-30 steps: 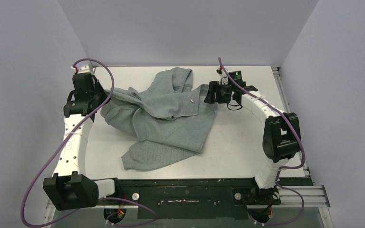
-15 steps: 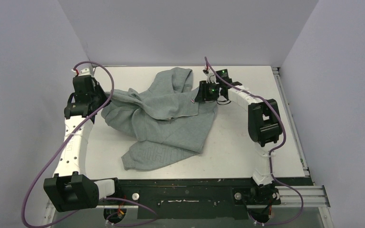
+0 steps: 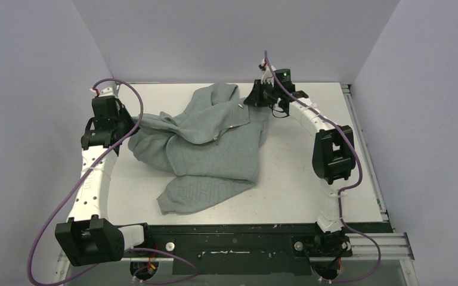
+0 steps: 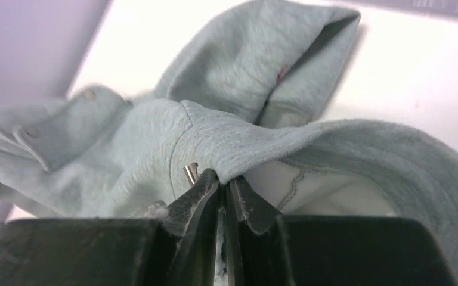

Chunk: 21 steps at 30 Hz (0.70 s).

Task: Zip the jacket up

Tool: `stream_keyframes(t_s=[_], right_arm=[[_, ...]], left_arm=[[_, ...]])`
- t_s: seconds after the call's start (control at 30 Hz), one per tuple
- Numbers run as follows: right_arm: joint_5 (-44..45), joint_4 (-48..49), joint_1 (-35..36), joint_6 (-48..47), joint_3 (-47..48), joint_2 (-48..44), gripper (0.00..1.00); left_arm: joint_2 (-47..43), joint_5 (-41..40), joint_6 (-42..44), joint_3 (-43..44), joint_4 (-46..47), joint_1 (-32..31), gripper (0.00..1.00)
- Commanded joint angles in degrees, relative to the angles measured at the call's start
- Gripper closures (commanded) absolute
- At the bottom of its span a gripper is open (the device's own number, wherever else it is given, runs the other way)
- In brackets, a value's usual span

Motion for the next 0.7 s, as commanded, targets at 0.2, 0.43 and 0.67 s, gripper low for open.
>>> stream_keyframes(t_s=[0.2, 0.43, 0.67], right_arm=[[-8.17, 16.97, -5.89, 22.16, 9.54, 10.76, 0.97], [0.07, 10.62, -6.89, 7.78, -3.43, -0.2, 0.9], [0.1, -7.07, -6.15, -15.39, 6.89, 5.42, 0.58]], left_arm=[[-0.94, 3.14, 1.18, 0.77, 1.72, 0.79, 1.0], [-0.64, 4.88, 1.29, -0.55, 2.78, 0.89, 1.0], [-0.2, 5.24, 1.24, -0.13, 2.65, 0.91, 1.0]])
